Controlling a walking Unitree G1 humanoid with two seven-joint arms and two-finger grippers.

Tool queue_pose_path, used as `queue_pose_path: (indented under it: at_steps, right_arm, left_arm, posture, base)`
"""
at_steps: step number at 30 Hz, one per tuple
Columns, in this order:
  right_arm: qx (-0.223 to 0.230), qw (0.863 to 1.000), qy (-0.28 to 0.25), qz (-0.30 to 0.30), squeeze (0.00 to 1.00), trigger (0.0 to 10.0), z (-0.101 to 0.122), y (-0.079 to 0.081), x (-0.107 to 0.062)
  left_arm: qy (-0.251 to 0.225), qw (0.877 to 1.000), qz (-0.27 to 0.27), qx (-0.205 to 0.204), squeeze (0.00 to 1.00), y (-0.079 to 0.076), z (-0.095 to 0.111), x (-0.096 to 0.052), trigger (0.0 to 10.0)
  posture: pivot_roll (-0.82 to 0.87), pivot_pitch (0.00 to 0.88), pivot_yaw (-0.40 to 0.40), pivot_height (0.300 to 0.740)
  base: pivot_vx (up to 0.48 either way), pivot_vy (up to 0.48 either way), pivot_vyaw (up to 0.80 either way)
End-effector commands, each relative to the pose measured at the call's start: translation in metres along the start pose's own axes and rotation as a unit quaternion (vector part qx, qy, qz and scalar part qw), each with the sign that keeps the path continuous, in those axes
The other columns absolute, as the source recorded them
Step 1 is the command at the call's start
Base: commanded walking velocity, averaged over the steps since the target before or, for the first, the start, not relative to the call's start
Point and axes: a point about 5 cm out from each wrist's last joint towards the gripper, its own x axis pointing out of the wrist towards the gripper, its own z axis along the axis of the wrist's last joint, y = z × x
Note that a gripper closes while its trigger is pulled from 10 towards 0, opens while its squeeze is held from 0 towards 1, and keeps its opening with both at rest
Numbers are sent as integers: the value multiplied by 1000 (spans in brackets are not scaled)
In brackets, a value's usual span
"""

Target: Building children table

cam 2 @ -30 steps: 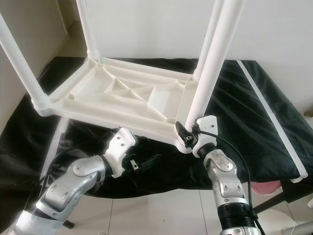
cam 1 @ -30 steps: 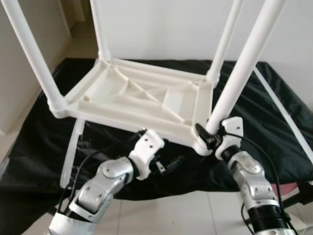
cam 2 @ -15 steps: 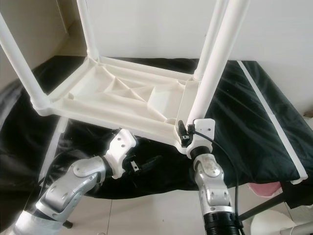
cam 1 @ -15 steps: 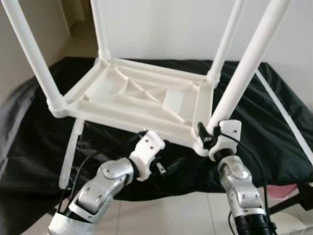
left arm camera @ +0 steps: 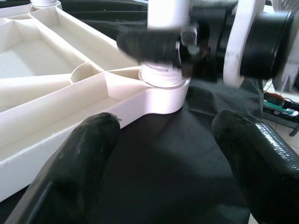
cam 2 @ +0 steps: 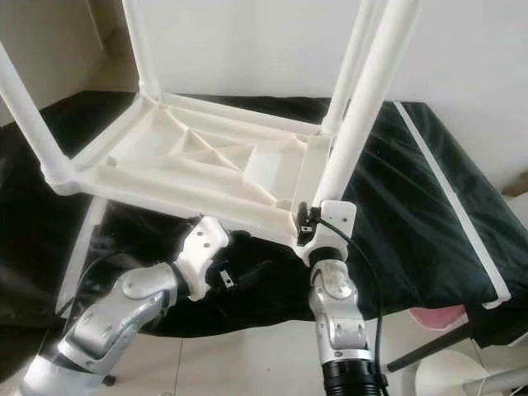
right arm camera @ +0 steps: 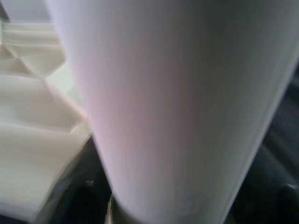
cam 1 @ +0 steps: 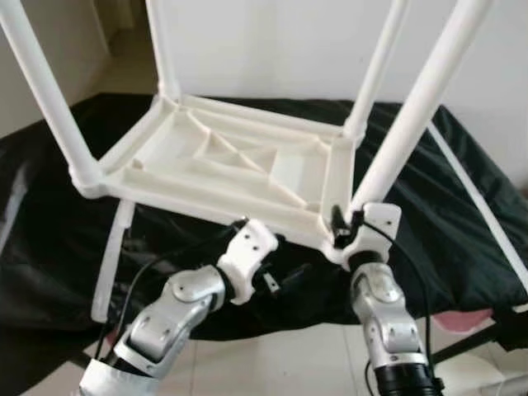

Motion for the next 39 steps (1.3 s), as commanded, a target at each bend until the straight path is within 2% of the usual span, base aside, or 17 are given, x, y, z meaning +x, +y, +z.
queue_pose_path:
  at_steps: [1, 5, 6, 8, 9, 31, 39]
  right_arm:
    - [12, 999, 32, 10, 1000, 10000, -12, 4, -3]
    - [5, 1000, 28, 9, 1000, 10000, -10, 2, -1]
    - [2, 1000, 28, 9, 902, 10000, -9, 0, 0]
    - [0, 1000, 27, 9, 902, 10000, -8, 0, 0]
    - [-2, 1000, 27, 11, 0, 10000, -8, -1, 1]
    - [-18, 997, -7, 70, 0, 10000, 7, -9, 5]
    - [-29, 990, -27, 133, 0, 10000, 16, -9, 7]
  left_arm:
    - [8, 999, -49, -3, 0, -8, -2, 0, 10000]
    - [7, 999, -44, -2, 0, -6, -1, -1, 10000]
    - [7, 999, -43, -2, 0, -6, -1, -1, 10000]
    - [7, 999, -42, -3, 0, -6, -1, -1, 10000]
    - [7, 999, -42, -3, 0, -7, -2, -2, 10000]
    - [9, 999, -44, -3, 0, -6, -1, -2, 10000]
    - [10, 999, -45, -2, 0, -4, -1, -2, 10000]
  posture:
    - [56, 74, -51, 740]
    - [56, 75, -51, 740]
    - [57, 73, -52, 740]
    - [56, 74, -53, 740]
    - [56, 73, -55, 740]
    - [39, 74, -35, 740]
    - [42, 69, -34, 740]
  base:
    - [0, 0, 0]
    - [0, 0, 0]
    - [0, 0, 0]
    - [0, 0, 0]
    - [0, 0, 0]
    - [0, 0, 0]
    - [0, 0, 0]
